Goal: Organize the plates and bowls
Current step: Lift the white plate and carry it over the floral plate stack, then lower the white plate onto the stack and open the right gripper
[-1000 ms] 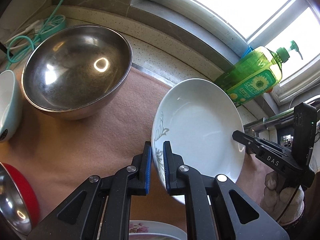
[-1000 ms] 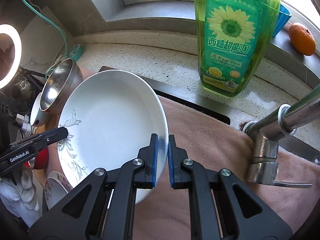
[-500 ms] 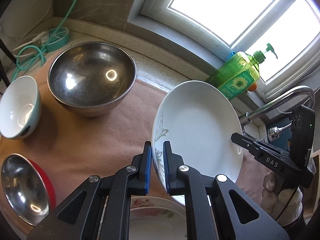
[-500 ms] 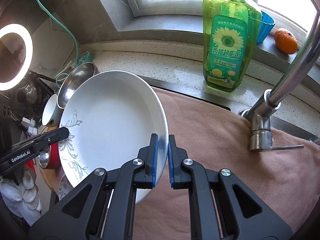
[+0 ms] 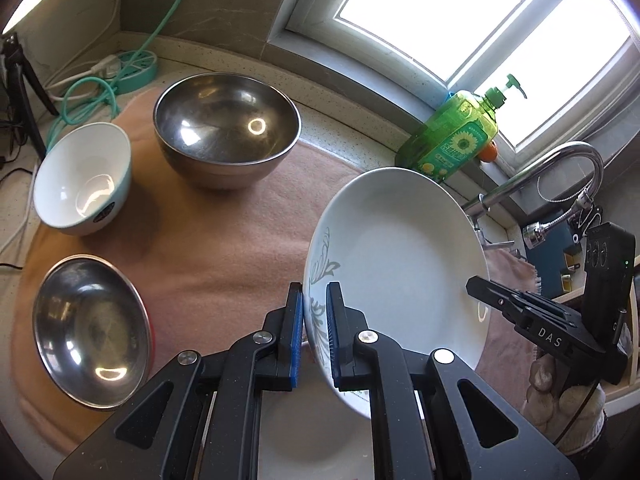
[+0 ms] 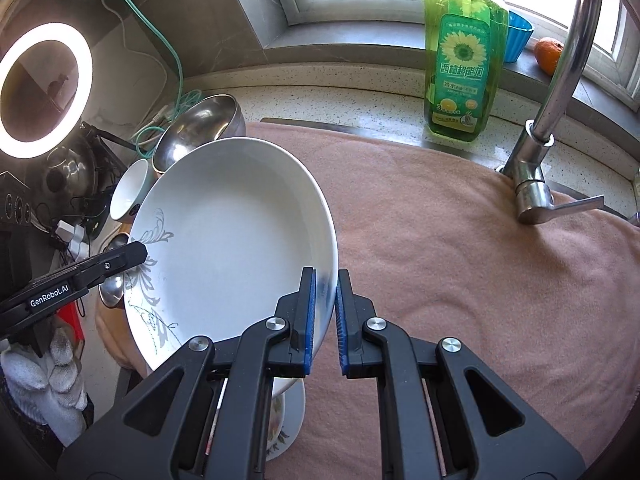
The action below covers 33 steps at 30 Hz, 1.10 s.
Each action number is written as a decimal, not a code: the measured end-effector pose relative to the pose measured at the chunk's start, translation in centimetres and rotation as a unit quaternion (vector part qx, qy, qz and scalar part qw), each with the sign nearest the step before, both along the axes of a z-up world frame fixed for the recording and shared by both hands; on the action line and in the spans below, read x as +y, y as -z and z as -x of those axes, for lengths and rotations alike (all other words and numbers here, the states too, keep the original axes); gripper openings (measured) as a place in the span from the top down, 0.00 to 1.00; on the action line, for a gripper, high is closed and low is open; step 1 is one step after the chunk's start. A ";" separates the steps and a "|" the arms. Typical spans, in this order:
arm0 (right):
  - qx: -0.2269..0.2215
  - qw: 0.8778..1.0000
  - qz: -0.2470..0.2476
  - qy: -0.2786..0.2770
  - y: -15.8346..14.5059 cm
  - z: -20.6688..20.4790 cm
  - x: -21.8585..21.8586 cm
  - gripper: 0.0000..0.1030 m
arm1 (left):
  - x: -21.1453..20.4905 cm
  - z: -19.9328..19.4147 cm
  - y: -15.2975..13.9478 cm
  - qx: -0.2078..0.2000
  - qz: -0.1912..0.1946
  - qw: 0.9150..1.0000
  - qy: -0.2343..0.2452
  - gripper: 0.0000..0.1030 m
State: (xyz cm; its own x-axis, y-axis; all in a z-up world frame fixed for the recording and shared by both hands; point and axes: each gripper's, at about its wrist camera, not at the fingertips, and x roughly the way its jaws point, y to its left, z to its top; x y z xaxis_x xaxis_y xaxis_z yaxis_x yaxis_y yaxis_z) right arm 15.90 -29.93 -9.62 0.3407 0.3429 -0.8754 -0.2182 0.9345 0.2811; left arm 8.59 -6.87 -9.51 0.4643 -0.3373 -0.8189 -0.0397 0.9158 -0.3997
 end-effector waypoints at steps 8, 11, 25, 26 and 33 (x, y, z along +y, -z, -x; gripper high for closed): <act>0.016 1.000 -0.003 0.006 0.9 3.7 1.1 0.91 | 0.8 2.6 0.4 0.009 0.003 1.000 0.011 0.91; 0.027 1.000 -0.004 0.004 1.7 5.0 1.9 0.91 | 1.4 3.6 0.6 0.011 0.005 1.000 0.009 0.91; 0.063 0.998 0.002 0.004 4.3 8.9 3.4 0.91 | 2.7 6.9 3.0 0.040 -0.001 0.999 0.016 0.91; 0.064 0.998 0.004 0.004 4.4 9.0 3.4 0.91 | 2.7 7.0 3.2 0.042 -0.001 0.999 0.018 0.91; 0.070 0.997 0.013 0.004 4.8 9.7 3.6 0.91 | 2.7 8.0 4.3 0.055 0.005 0.998 0.025 0.91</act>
State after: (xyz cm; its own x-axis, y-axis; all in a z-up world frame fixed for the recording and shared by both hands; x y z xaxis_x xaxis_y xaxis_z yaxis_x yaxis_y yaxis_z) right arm 6.16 -26.34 -14.44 0.2167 0.3178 -0.9231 -0.1711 0.9433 0.2846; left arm 0.58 -4.13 -13.80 0.3547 -0.3653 -0.8607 -0.0381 0.9141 -0.4037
